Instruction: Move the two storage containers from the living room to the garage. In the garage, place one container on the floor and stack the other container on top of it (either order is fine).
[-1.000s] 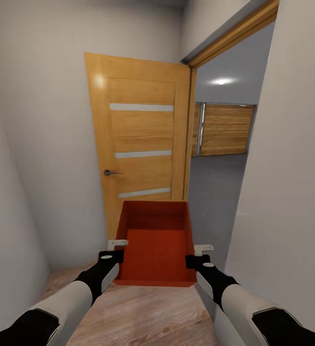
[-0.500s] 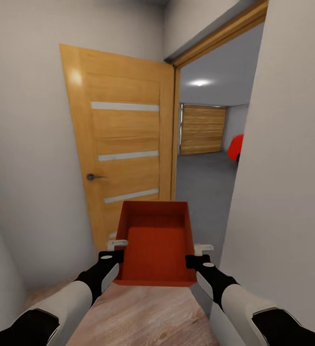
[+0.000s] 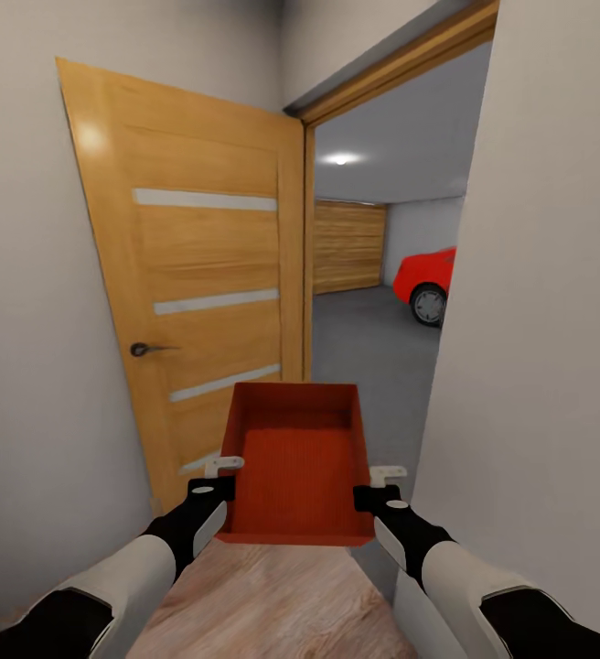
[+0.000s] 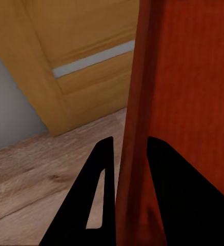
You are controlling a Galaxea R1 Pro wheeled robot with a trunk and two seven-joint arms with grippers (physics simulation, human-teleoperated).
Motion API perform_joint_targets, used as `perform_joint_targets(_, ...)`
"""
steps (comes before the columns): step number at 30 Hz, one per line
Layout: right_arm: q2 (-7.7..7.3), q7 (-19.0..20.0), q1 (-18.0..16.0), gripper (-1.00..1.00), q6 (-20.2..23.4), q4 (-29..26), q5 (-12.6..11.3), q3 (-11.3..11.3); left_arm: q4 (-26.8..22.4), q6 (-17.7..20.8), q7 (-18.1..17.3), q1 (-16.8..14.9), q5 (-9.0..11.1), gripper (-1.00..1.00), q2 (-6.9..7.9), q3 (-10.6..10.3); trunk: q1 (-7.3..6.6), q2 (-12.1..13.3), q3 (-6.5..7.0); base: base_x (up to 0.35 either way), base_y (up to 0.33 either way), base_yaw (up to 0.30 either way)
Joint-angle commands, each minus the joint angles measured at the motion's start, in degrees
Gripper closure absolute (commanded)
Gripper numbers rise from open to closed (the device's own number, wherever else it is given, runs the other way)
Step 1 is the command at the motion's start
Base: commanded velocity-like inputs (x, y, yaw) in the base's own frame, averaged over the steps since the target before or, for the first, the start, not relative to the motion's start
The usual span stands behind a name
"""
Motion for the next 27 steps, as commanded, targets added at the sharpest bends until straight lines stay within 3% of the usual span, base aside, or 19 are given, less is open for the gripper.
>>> perform_joint_targets(1,-0.02,-0.3,0.0,1.0,-0.1,0.4,-1.1,0.3,-0.4,-0.3,0.6,-0.1,-0.7,1.0,0.1,0.9,0.03,-0.1,-0.09,0.146,0.293,-0.287)
perform_joint_targets(27,-0.01,-0.3,0.0,1.0,-0.1,0.4,-1.1,0.3,-0.4,-0.3,0.6,-0.1,-0.7,1.0,0.1,0.9,0.03,-0.1,-0.09,0.148,0.293,-0.287)
